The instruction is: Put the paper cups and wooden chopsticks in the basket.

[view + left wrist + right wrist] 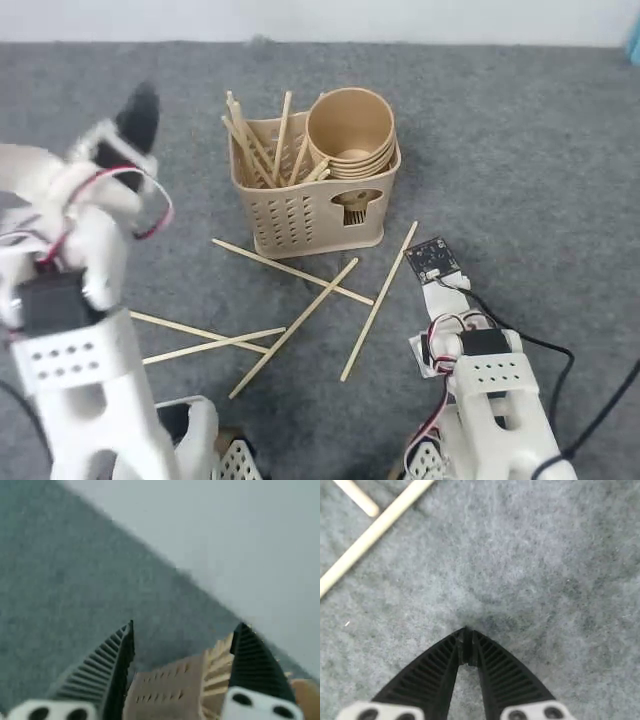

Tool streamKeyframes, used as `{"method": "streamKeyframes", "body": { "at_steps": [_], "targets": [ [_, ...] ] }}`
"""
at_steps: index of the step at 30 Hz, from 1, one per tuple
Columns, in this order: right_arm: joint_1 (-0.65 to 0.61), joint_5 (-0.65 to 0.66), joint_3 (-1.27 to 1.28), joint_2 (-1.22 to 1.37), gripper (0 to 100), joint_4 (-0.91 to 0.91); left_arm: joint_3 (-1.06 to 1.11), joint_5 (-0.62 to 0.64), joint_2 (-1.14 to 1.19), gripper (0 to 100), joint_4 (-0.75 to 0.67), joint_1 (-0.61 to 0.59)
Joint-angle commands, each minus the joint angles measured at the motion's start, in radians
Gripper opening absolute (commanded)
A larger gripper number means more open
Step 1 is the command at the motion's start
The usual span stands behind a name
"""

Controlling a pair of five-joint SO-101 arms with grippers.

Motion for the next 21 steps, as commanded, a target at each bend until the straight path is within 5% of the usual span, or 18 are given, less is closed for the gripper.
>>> {"method": "streamKeyframes", "body": {
  "at_steps": [1, 8, 21],
  "targets": [
    [-0.008, 0.011, -0.008, -0.010, 0.8, 0.018, 0.242, 0.130, 0.003, 30, 0.020, -0.009],
    [-0.008, 0.011, -0.008, -0.010, 0.8, 0.018, 0.639, 0.146, 0.014, 30, -0.344, 0.003],
    [-0.008, 0.011, -0.008, -0.010, 0.8, 0.018, 0.504, 0.158, 0.491, 30, -0.353, 0.140]
  ]
}}
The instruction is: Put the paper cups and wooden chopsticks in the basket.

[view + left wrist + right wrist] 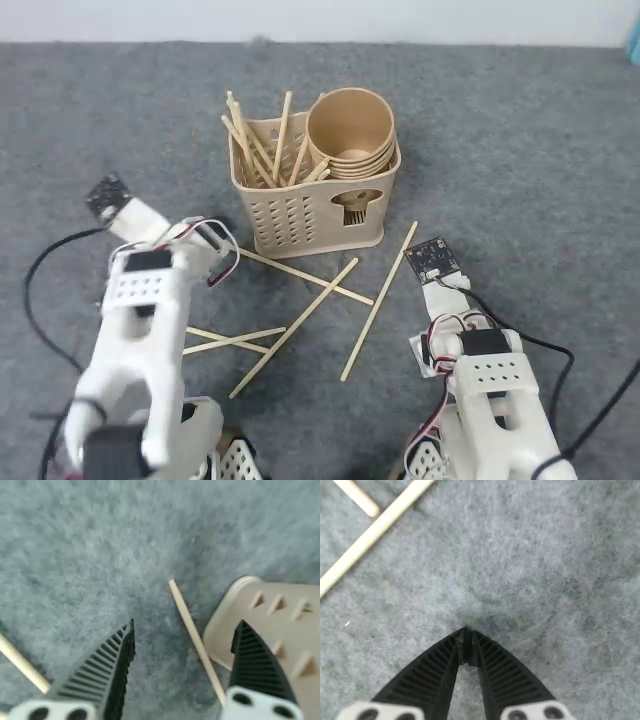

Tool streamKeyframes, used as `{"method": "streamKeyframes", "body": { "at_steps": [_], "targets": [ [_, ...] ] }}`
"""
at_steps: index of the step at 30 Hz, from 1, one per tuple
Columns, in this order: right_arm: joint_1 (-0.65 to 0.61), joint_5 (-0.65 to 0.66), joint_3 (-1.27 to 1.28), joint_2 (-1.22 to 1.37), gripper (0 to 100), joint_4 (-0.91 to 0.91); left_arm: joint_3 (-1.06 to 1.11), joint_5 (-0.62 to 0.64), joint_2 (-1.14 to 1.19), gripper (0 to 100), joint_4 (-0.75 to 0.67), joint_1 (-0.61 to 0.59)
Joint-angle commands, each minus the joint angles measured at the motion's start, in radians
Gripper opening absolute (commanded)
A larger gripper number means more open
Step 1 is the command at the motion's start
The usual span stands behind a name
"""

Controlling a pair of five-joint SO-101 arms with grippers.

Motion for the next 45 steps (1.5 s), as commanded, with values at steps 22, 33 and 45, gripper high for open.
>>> {"method": "streamKeyframes", "body": {
  "at_steps": [22, 33, 45],
  "targets": [
    [-0.008, 0.011, -0.008, -0.010, 0.8, 0.018, -0.289, 0.084, 0.437, 1, -0.041, 0.061],
    [-0.007, 0.011, -0.008, -0.010, 0.8, 0.018, -0.295, 0.081, 0.436, 1, -0.038, 0.054],
    [-0.007, 0.011, -0.009, -0.010, 0.8, 0.018, -0.303, 0.038, 0.077, 1, -0.032, 0.051]
  ]
}}
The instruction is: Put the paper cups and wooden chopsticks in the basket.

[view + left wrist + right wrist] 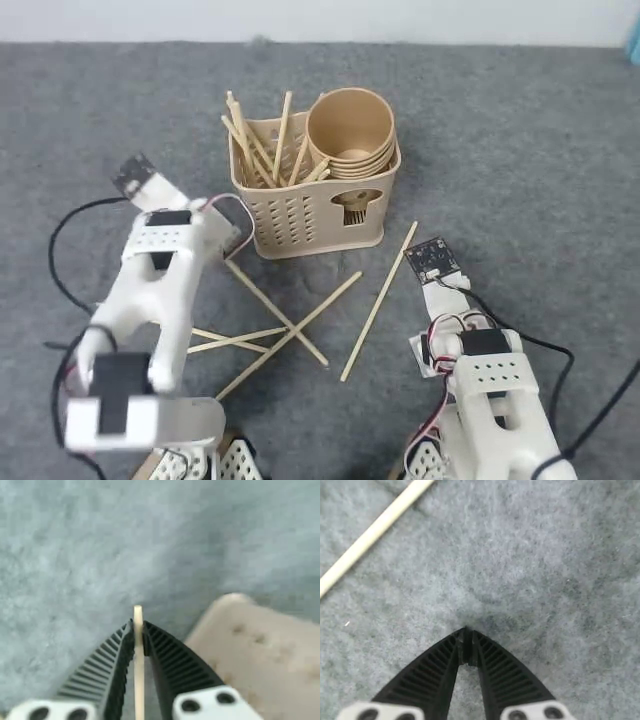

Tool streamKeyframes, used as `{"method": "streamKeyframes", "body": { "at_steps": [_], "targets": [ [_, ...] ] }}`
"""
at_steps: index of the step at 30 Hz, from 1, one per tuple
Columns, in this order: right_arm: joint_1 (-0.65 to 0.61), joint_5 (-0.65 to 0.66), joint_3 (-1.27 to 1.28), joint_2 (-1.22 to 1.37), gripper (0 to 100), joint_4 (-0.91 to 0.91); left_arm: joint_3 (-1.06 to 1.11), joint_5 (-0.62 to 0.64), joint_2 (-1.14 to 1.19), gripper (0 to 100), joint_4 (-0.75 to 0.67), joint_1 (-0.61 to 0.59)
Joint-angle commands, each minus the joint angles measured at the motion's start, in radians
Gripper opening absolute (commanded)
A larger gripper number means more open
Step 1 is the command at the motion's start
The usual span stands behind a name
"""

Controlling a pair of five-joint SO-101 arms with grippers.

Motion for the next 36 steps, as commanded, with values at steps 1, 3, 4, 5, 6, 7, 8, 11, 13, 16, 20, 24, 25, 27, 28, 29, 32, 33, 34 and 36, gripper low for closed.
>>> {"method": "streamKeyframes", "body": {
  "at_steps": [1, 3, 4, 5, 6, 7, 8, 11, 13, 16, 20, 24, 25, 27, 28, 29, 32, 33, 34, 36],
  "targets": [
    [-0.007, 0.011, -0.009, -0.010, 0.8, 0.018, -0.045, -0.026, -0.281, 1, -0.012, -0.002],
    [-0.007, 0.011, -0.009, -0.010, 0.8, 0.018, -0.045, -0.055, -0.388, 1, -0.012, -0.002],
    [-0.007, 0.011, -0.009, -0.010, 0.8, 0.018, -0.044, -0.078, -0.437, 1, -0.012, -0.002],
    [-0.007, 0.011, -0.009, -0.010, 0.8, 0.018, -0.044, -0.100, -0.488, 1, -0.012, -0.002],
    [-0.007, 0.011, -0.009, -0.010, 0.8, 0.018, -0.044, -0.121, -0.535, 1, -0.012, -0.002],
    [-0.007, 0.011, -0.009, -0.010, 0.8, 0.018, -0.045, -0.144, -0.583, 1, -0.012, -0.002],
    [-0.007, 0.011, -0.009, -0.010, 0.8, 0.018, -0.045, -0.173, -0.628, 1, -0.012, -0.002],
    [-0.007, 0.011, -0.009, -0.010, 0.8, 0.018, -0.050, -0.270, -0.752, 1, -0.017, -0.003],
    [-0.007, 0.011, -0.009, -0.010, 0.8, 0.018, -0.061, -0.322, -0.830, 1, -0.032, -0.032],
    [-0.007, 0.011, -0.009, -0.010, 0.8, 0.018, -0.081, -0.354, -0.925, 1, -0.132, -0.100],
    [-0.007, 0.011, -0.009, -0.010, 0.8, 0.018, -0.082, -0.437, -1.022, 1, -0.336, -0.186],
    [-0.007, 0.011, -0.009, -0.010, 0.8, 0.018, -0.084, -0.474, -1.091, 1, -0.457, -0.189],
    [-0.007, 0.011, -0.009, -0.010, 0.8, 0.018, -0.087, -0.474, -1.102, 1, -0.483, -0.187],
    [-0.007, 0.011, -0.009, -0.010, 0.8, 0.018, -0.107, -0.474, -1.111, 1, -0.539, -0.155],
    [-0.007, 0.009, -0.009, -0.010, 0.8, 0.018, -0.120, -0.474, -1.111, 1, -0.559, -0.137],
    [-0.007, 0.008, -0.009, -0.010, 0.8, 0.018, -0.139, -0.474, -1.112, 1, -0.571, -0.121],
    [-0.007, 0.008, -0.009, -0.010, 0.8, 0.018, -0.189, -0.473, -1.111, 1, -0.569, -0.040],
    [-0.007, 0.006, -0.009, -0.010, 0.8, 0.018, -0.199, -0.473, -1.111, 1, -0.569, 0.000],
    [-0.007, 0.006, -0.009, -0.010, 0.8, 0.018, -0.203, -0.473, -1.111, 1, -0.568, 0.034],
    [-0.007, 0.006, -0.009, -0.010, 0.8, 0.018, -0.202, -0.473, -1.109, 1, -0.560, 0.086]
  ]
}}
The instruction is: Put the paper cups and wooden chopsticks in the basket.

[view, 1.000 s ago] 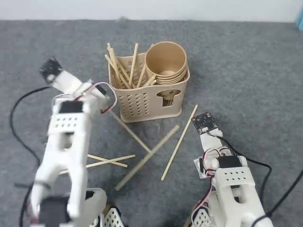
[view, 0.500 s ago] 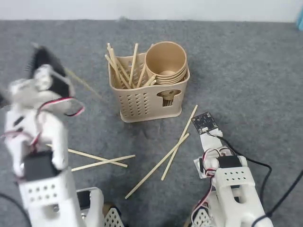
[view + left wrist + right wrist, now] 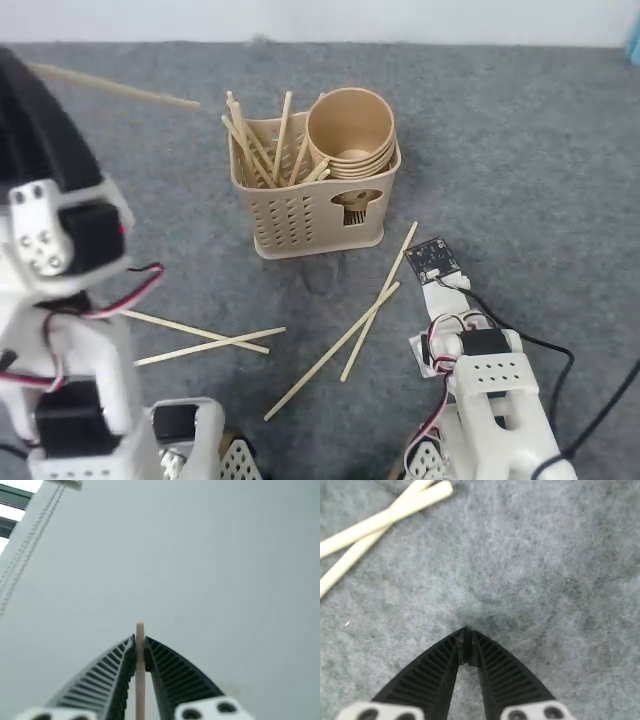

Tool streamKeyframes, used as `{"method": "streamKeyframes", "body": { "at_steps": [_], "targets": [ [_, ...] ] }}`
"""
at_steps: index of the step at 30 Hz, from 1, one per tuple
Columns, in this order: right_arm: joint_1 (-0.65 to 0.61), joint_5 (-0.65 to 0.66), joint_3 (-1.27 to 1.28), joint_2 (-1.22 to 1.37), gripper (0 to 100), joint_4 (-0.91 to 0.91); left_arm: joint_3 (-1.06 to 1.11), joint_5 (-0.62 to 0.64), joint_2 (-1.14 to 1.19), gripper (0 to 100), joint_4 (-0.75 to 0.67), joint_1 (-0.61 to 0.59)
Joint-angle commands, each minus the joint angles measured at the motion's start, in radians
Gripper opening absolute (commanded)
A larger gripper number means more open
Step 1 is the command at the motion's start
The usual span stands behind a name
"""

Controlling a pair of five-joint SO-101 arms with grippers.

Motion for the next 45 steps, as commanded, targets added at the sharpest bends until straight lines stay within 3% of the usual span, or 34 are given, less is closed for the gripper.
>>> {"method": "streamKeyframes", "body": {
  "at_steps": [1, 5, 10, 17, 24, 31, 38, 42, 45],
  "targets": [
    [-0.007, 0.005, -0.009, -0.010, 0.8, 0.018, -0.038, -0.011, 0.003, 1, 0.009, 0.127],
    [-0.007, 0.005, -0.009, -0.010, 0.8, 0.018, -0.024, -0.012, 0.005, 1, 0.169, 0.186],
    [-0.007, 0.006, -0.009, -0.010, 0.8, 0.018, 0.104, -0.014, 0.005, 1, 0.181, 0.207],
    [-0.007, 0.009, -0.008, -0.010, 0.8, 0.018, 0.280, -0.014, 0.005, 1, -0.043, 0.199],
    [-0.007, 0.009, -0.008, -0.010, 0.8, 0.018, 0.312, -0.015, 0.002, 1, 0.008, 0.199],
    [-0.007, 0.009, -0.008, -0.010, 0.8, 0.018, 0.268, -0.011, 0.003, 15, -0.044, 0.199],
    [-0.007, 0.009, -0.008, -0.010, 0.8, 0.018, 0.217, -0.011, 0.003, 15, -0.037, 0.198],
    [-0.007, 0.009, -0.008, -0.010, 0.8, 0.018, 0.236, -0.011, -0.008, 15, 0.095, 0.140],
    [-0.007, 0.009, -0.008, -0.010, 0.8, 0.018, 0.234, 0.025, -0.008, 15, 0.328, 0.074]
  ]
}}
